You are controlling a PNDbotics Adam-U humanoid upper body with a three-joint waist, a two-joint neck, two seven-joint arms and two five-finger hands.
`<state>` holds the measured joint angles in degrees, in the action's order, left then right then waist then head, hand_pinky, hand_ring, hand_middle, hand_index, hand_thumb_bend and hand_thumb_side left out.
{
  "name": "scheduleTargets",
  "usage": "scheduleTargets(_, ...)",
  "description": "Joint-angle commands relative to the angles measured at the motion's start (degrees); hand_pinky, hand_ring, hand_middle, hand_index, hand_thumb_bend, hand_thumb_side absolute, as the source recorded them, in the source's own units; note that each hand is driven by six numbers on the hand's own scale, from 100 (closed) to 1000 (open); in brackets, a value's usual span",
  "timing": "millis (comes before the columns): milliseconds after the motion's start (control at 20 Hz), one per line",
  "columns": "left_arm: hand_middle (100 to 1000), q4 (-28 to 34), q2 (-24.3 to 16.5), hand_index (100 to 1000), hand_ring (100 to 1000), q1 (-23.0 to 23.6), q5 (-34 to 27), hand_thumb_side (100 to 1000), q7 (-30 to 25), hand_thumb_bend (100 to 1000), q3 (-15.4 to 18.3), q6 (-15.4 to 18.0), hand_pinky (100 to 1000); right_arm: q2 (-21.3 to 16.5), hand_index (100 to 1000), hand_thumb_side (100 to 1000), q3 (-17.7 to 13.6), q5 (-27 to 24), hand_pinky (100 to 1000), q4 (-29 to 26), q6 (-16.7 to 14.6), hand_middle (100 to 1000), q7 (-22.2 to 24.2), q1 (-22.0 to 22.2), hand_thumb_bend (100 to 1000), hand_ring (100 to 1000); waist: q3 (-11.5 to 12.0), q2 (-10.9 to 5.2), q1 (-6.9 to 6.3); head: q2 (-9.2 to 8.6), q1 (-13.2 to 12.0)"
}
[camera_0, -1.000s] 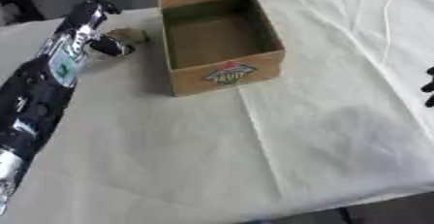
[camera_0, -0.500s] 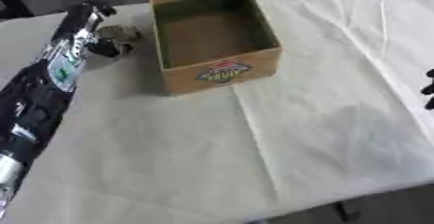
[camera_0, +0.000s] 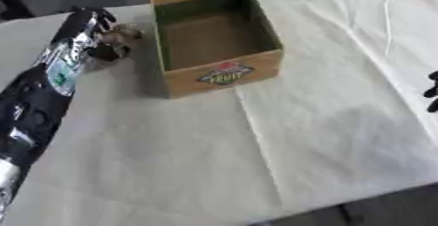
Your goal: Pick up objects on the table and place them in the box.
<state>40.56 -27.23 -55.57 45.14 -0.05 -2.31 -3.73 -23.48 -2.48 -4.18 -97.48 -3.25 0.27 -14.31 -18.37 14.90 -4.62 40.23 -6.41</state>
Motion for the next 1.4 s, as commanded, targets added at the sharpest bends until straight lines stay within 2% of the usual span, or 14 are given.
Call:
scheduleTargets(50, 468, 0.09, -1.46, 690, 507, -0.55, 0.18, 100, -0.57, 448, 0.29, -0.63, 526, -0.91, 623, 354, -0.48, 0.25, 379, -1.05, -0.19, 599, 0.24, -0.64, 100, 527, 0.12, -0.82, 0.4, -0.39, 0.03)
scheduleTargets(350, 332, 0.41, -1.51, 579, 393, -0.33, -0.28, 100, -0.56, 323, 0.2, -1.36, 427, -0.89, 622, 354, -0.53, 0.21, 379, -1.0, -0.22, 599, 0.26, -0.61, 100, 527, 0.44, -1.05, 0.56, -0.3, 0.1)
scheduleTargets(650, 257, 2.97, -2.22, 516, 324, -0.21, -2.25, 100, 0.91, 310, 0.04, -1.48, 358, -0.84, 622, 349, -0.71, 0.15, 379, -0.83, -0.23, 599, 0.15, -0.26, 100, 528, 1.2, -1.66, 0.95, 0.1, 0.38)
scheduleTargets(850, 241, 6.44, -3.43, 504, 297, -0.16, -3.83, 100, 0.31, 303, -0.52, -2.15, 320, -0.87, 622, 346, -0.86, 0.1, 379, -0.67, -0.26, 599, 0.07, 0.14, 100, 528, 2.09, -2.39, 1.28, 0.56, 0.73)
scheduleTargets(1250, 241, 14.56, -4.1, 505, 295, -0.52, -8.06, 100, -2.4, 313, -3.01, -2.8, 327, -0.97, 622, 345, -0.97, -0.15, 379, -0.42, -0.38, 599, 0.02, 0.65, 100, 528, 3.3, -3.9, 1.9, 0.91, 1.16)
scheduleTargets(1400, 247, 16.95, -0.89, 511, 302, -2.39, -7.47, 100, -4.44, 325, -5.73, -1.19, 335, -0.81, 622, 345, -0.71, -0.29, 379, -0.32, -0.38, 599, 0.31, 0.61, 100, 528, 2.89, -4.57, 2.08, 0.88, 0.67)
